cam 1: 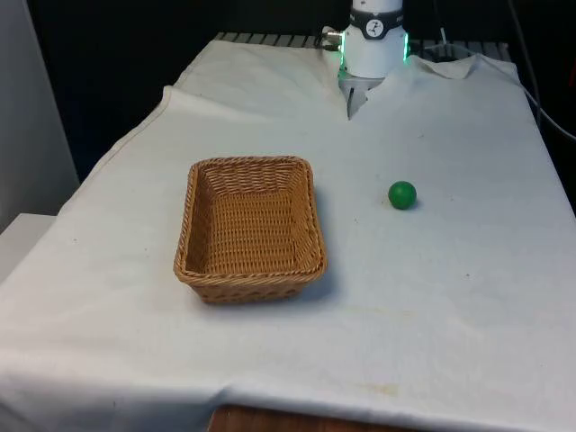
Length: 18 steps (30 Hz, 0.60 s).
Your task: Pick up the ball and place it into the basket.
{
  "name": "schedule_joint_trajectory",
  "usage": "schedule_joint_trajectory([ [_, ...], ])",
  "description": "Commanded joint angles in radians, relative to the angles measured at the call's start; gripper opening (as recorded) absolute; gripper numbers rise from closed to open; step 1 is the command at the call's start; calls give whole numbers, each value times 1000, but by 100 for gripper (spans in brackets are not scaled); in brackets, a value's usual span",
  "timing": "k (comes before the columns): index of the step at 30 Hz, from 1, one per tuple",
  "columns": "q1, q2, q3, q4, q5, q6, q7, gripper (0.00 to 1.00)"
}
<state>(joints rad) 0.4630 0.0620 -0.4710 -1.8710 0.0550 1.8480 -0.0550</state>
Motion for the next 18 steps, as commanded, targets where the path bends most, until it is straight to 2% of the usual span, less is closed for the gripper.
schedule_joint_trajectory([
  [1,0,-1,2,-3,0,0,1,100],
  [3,5,-18,7,-27,-16,22,17,100],
  [9,5,-51,32,-104,-27,92,39,100],
  [10,0,-36,29,-85,-12,67,23,100],
  [11,5,-56,36,-116,-29,104,42,100],
  [18,4,-92,67,-201,-39,197,66,100],
])
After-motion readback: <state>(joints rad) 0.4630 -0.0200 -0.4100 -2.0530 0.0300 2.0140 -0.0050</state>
